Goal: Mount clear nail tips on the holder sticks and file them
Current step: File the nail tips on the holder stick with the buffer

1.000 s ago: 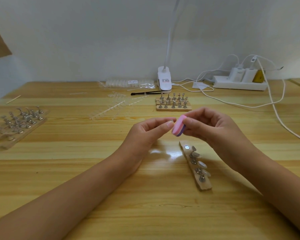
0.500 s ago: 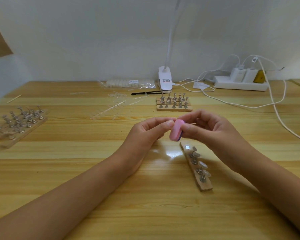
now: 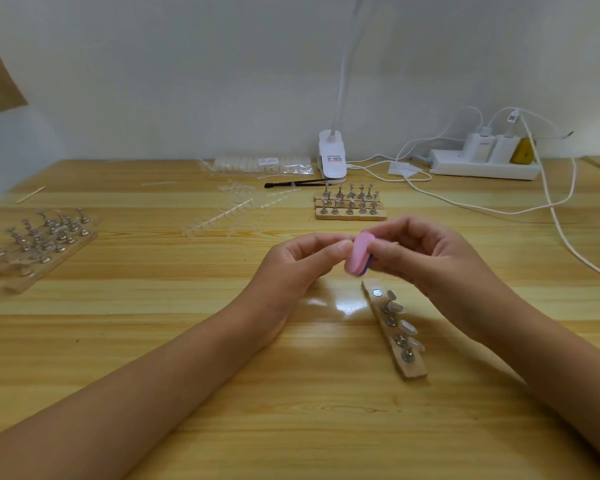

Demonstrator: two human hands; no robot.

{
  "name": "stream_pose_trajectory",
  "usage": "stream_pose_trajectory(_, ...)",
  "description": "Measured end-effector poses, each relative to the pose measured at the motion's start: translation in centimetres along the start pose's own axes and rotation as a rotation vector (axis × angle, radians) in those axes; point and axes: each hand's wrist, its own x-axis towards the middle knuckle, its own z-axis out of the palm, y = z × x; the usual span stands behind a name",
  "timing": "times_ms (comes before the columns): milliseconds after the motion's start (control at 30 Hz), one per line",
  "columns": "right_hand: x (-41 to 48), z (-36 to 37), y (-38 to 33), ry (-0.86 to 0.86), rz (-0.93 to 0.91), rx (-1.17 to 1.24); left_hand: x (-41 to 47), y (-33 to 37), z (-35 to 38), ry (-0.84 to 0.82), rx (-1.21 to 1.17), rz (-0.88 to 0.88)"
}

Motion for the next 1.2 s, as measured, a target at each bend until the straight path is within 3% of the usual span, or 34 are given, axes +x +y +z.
stream_pose_trajectory(67,0.0,0.0,0.1,-0.068,0.032,-0.013,0.0,0.0,0.0,0.017,-0.016,-0.009)
stream_pose_trajectory(167,0.1,-0.1,0.2,0.007,0.016,0.019,0.0,0.1,0.0,0.027,-0.009,-0.018)
stream_pose_trajectory(300,0.0,-0.2,0.1,-0.095,0.059,0.012,0.0,-0.1,0.0,0.038,-0.002,-0.033)
stream_pose_trajectory(433,0.1,-0.1,0.1,0.053,0.005,0.035,0.1,-0.1,0.0,0.052,-0.018,-0.034)
stream_pose_trajectory(567,-0.1,0.3,0.2,-0.017,0.017,-0.015,0.1,-0.2,0.0,0.050,-0.010,-0.034)
stream_pose_trajectory(733,0.1,0.1,0.1,0.117,-0.035,0.040,0.3,-0.1,0.0,0.080,-0.033,-0.059)
stream_pose_trajectory(867,0.0,0.5,0.5,-0.003,-0.004,0.004,0.2,-0.2,0.1,0.079,-0.064,-0.048)
stream_pose_trajectory(1000,0.2,0.1,0.4,0.135,-0.050,0.071,0.2,-0.1,0.0,0.092,-0.076,-0.058)
stream_pose_trajectory(1200,-0.1,1.3,0.7,0.031,-0.014,0.032,0.3,-0.2,0.1,0.116,-0.064,-0.053)
